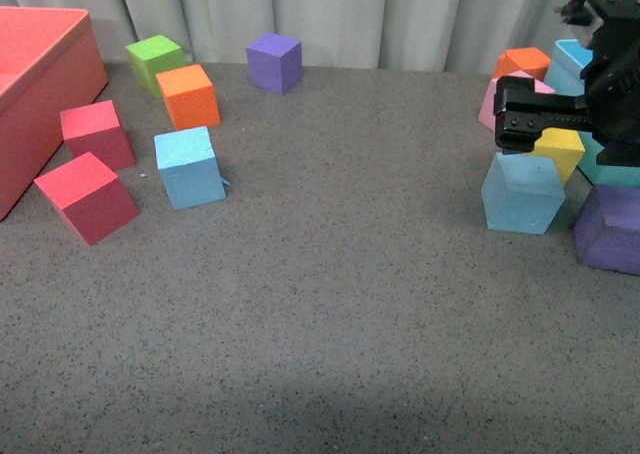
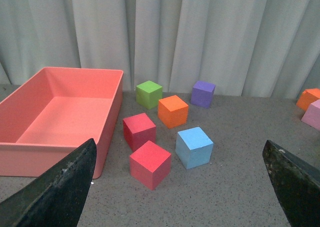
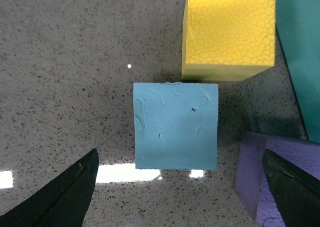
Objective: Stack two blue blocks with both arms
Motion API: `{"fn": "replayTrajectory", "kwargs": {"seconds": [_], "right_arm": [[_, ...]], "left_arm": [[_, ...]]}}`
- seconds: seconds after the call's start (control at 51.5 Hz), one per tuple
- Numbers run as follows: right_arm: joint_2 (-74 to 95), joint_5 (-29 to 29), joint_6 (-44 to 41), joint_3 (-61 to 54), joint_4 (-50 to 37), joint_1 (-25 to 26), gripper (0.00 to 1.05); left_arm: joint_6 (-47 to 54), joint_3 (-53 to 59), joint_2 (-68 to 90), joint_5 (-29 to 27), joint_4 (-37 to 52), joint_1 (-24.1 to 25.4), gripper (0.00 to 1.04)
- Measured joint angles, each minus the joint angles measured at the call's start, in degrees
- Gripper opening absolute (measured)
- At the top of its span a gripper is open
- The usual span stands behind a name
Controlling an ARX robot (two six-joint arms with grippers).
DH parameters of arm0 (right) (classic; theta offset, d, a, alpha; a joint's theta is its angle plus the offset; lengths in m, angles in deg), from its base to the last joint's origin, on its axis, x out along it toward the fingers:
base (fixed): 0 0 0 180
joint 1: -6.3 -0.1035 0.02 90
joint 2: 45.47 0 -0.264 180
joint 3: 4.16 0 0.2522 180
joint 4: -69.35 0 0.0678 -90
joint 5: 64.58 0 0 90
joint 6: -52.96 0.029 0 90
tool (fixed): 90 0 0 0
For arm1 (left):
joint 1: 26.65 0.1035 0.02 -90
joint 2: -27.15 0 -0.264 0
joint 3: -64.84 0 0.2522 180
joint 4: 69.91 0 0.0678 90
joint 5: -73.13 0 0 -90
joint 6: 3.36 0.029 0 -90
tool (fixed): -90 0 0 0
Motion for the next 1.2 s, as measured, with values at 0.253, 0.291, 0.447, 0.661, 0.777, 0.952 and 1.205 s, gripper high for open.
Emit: {"fn": "replayTrajectory", "kwargs": {"seconds": [0.253,0.291,0.447,0.661,0.777,0.952,1.205], "right_arm": [[6.32,0.46,1.62,5.68,4.00,-0.98,0.95],[7.26,0.92,1.60,6.67,4.72,-1.09,0.95],[11.21,1.64,1.79,10.45,7.04,-1.27,0.95],[16.37,1.73,2.29,14.97,11.10,-1.46,0.89],[17.16,1.97,3.50,17.20,12.72,-1.44,0.66],[16.66,0.83,3.72,17.86,12.41,-1.97,0.48],[14.34,-1.88,4.11,20.00,12.59,-7.72,0.44]], "left_arm": [[0.00,0.00,0.00,0.00,0.00,0.00,0.98],[0.00,0.00,0.00,0.00,0.00,0.00,0.98],[0.00,0.00,0.00,0.00,0.00,0.00,0.98],[0.00,0.00,0.00,0.00,0.00,0.00,0.98],[0.00,0.00,0.00,0.00,0.00,0.00,0.98],[0.00,0.00,0.00,0.00,0.00,0.00,0.98],[0.00,0.00,0.00,0.00,0.00,0.00,0.98]]}}
